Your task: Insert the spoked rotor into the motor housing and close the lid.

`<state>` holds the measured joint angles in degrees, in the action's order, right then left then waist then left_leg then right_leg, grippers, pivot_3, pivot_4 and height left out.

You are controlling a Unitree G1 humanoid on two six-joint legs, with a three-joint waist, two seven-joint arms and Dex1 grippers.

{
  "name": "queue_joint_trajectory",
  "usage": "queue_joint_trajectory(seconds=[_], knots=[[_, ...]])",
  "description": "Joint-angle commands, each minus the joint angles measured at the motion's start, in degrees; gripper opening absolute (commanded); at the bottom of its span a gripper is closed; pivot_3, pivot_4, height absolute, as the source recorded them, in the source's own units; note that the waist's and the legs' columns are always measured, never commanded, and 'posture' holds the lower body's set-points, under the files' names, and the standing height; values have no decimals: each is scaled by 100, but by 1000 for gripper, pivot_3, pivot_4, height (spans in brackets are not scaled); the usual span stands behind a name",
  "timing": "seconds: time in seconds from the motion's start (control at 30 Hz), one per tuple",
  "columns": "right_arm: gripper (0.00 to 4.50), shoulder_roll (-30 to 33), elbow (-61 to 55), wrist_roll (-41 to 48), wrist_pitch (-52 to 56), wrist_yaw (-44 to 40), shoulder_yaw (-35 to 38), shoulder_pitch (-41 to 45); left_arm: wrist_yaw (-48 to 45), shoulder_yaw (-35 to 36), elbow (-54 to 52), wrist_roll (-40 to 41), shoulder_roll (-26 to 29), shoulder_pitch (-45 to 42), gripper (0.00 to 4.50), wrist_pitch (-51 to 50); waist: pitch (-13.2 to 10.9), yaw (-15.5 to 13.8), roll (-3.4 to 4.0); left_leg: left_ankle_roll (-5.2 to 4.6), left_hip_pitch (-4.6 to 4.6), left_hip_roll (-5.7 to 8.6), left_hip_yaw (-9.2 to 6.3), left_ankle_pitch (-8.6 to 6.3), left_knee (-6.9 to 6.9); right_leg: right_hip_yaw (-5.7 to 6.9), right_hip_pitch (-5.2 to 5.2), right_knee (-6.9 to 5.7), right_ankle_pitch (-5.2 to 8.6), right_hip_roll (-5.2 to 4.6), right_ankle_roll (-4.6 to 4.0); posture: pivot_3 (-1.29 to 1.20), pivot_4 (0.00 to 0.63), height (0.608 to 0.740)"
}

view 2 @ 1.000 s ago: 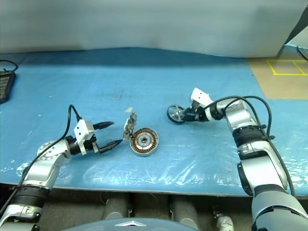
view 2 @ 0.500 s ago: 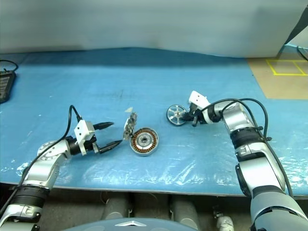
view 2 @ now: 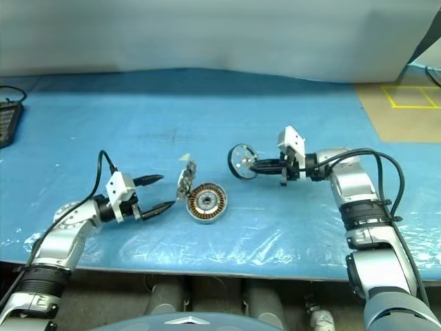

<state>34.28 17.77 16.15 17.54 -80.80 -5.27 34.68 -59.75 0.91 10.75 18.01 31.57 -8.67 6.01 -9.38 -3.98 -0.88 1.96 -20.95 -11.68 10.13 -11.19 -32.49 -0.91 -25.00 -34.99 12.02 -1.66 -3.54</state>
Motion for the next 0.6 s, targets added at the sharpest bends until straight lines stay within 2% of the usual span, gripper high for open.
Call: queue_joint_trajectory(seconds=[0.03, 0.27, 0.6], knots=[[14, -28, -565, 341, 227, -218, -64, -73, -107, 166, -178, 249, 16, -20, 4500, -39, 0, 2, 0, 0, 0, 0, 0, 0, 0, 0, 0, 0, 0, 0, 0, 0, 150, 740], [14, -291, -798, 353, 258, -182, -360, -6, -412, 174, -509, 469, 80, 358, 4500, 48, 0, 1, 0, 1, -2, 0, 0, 0, 1, 1, -1, 3, -1, 0, -1, 0, 150, 740], [14, -287, -941, 396, 228, -467, -511, 92, -752, -12, -758, 391, 69, 860, 4500, 173, 0, 1, 0, 1, -2, -2, -2, 0, 5, 4, 0, 8, -1, 0, -1, 0, 150, 740]])
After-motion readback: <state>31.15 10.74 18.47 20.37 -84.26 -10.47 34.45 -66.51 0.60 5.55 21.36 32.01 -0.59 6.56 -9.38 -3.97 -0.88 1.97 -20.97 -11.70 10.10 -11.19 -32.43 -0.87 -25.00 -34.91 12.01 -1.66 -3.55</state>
